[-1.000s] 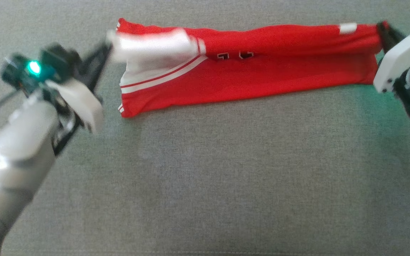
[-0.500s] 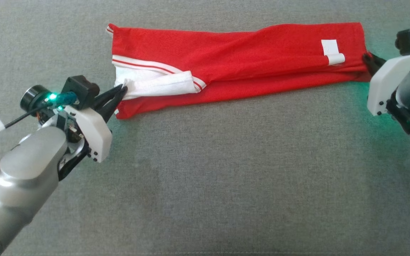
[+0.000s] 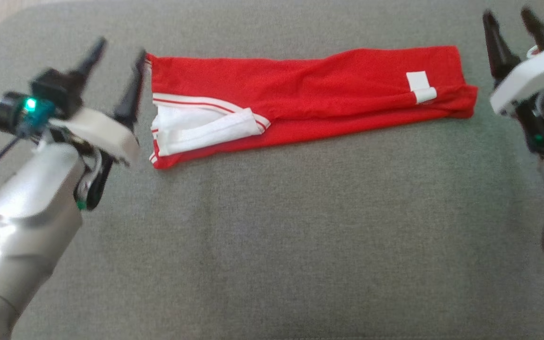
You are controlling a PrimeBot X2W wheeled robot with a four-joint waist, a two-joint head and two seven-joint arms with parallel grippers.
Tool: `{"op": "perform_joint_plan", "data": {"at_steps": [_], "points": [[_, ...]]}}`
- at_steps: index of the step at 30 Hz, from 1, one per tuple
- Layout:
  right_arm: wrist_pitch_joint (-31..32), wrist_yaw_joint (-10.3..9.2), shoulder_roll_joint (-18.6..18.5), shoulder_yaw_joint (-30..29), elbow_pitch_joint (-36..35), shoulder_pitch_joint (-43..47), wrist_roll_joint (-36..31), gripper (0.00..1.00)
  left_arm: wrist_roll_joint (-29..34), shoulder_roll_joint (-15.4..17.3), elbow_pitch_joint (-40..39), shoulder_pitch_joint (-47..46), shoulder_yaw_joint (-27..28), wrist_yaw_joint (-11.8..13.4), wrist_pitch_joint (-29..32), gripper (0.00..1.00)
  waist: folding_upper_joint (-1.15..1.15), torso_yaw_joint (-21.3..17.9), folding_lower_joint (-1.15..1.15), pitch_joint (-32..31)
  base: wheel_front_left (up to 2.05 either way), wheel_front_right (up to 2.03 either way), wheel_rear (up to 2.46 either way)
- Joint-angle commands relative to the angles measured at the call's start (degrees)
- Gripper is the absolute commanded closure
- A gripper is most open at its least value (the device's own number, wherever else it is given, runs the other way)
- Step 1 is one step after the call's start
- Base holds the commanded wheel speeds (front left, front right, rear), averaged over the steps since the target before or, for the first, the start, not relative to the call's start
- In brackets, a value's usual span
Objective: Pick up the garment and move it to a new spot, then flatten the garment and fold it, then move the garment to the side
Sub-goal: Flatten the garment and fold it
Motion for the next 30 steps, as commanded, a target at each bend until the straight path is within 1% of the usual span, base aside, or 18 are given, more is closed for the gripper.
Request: {"op": "perform_joint_plan", "data": {"at_steps": [1, 3, 7, 8, 9, 11, 14, 16, 18, 22, 23, 24, 27, 30], "points": [[-4.1, 0.37, 1.6, -1.2, -2.4, -1.3, 0.4, 0.00, -0.1, 1.5, -1.9, -2.3, 5.4, 2.9, -1.2, 0.00, 0.00, -0.4, 0.00, -1.5, 0.00, 0.00, 0.00], [-8.3, 0.37, 3.0, -2.8, -2.9, -0.9, -0.1, 0.00, 1.2, 0.9, -6.0, -1.2, 11.1, 6.4, -1.3, 0.00, 0.00, -0.4, 0.00, -2.4, 0.00, 0.00, 0.00], [-12.4, 0.37, 6.7, -7.0, -5.0, 1.4, -1.4, 0.00, 6.0, -0.6, -15.4, 6.5, 22.1, 11.3, -1.3, 0.00, 0.00, -0.6, 0.00, -3.9, 0.00, 0.00, 0.00], [-12.8, 0.37, 7.8, -8.1, -5.9, 2.3, -1.9, 0.00, 7.1, -1.1, -17.4, 9.0, 24.7, 12.1, -1.3, 0.00, 0.00, -0.8, 0.00, -4.2, 0.00, 0.00, 0.00], [-13.2, 0.37, 9.8, -10.6, -7.5, 4.5, -4.1, 0.00, 9.6, -2.2, -21.0, 14.0, 28.9, 13.0, -1.4, 0.00, 0.00, -1.1, 0.00, -4.6, 0.00, 0.00, 0.00], [-13.3, 0.37, 12.3, -14.9, -10.4, 7.4, -6.3, 0.00, 11.8, -3.9, -23.9, 18.8, 32.4, 13.4, -1.4, 0.00, 0.00, -1.1, 0.00, -5.2, 0.00, 0.00, 0.00], [-13.3, 0.37, 16.6, -20.3, -15.8, 13.6, -10.5, 0.00, 14.6, -6.7, -26.4, 25.2, 36.7, 12.6, -1.4, 0.00, 0.00, -1.0, 0.00, -5.9, 0.00, 0.00, 0.00], [-13.3, 0.37, 18.5, -21.7, -18.8, 17.9, -14.2, 0.00, 16.6, -8.2, -26.9, 29.1, 38.6, 12.2, -1.4, 0.00, 0.00, -1.1, 0.00, -6.2, 0.00, 0.00, 0.00], [-13.3, 0.37, 19.9, -22.7, -20.9, 21.8, -15.6, 0.00, 18.1, -9.9, -27.2, 32.2, 40.9, 11.6, -1.4, 0.00, 0.00, -1.1, 0.00, -6.3, 0.00, 0.00, 0.00], [-13.3, 0.37, 20.9, -23.5, -24.0, 28.0, -17.9, 0.00, 21.5, -13.1, -27.0, 37.0, 43.9, 9.5, -1.4, 0.00, 0.00, -1.0, 0.00, -6.6, 0.00, 0.00, 0.00], [-13.3, 0.37, 20.9, -23.5, -24.0, 28.0, -17.9, 0.00, 21.5, -13.1, -27.0, 37.0, 43.9, 9.5, -1.4, 0.00, 0.00, -1.0, 0.00, -6.6, 0.00, 0.00, 0.00], [-13.3, 0.37, 21.0, -23.2, -24.5, 29.3, -18.6, 0.00, 22.1, -13.9, -26.9, 38.0, 44.7, 9.0, -1.4, 0.00, 0.00, -1.0, 0.00, -6.6, 0.00, 0.00, 0.00], [-13.3, 0.37, 21.0, -21.4, -26.3, 32.0, -17.0, 0.00, 24.2, -16.2, -26.3, 40.0, 46.5, 7.5, -1.4, 0.00, 0.00, -1.0, 0.00, -6.3, 0.00, 0.00, 0.00], [-13.3, 0.37, 21.0, -21.1, -27.3, 32.9, -16.1, 0.00, 25.9, -17.9, -26.1, 40.5, 48.5, 5.9, -1.4, 0.00, 0.00, -0.8, 0.00, -5.8, 0.00, 0.00, 0.00]]}}
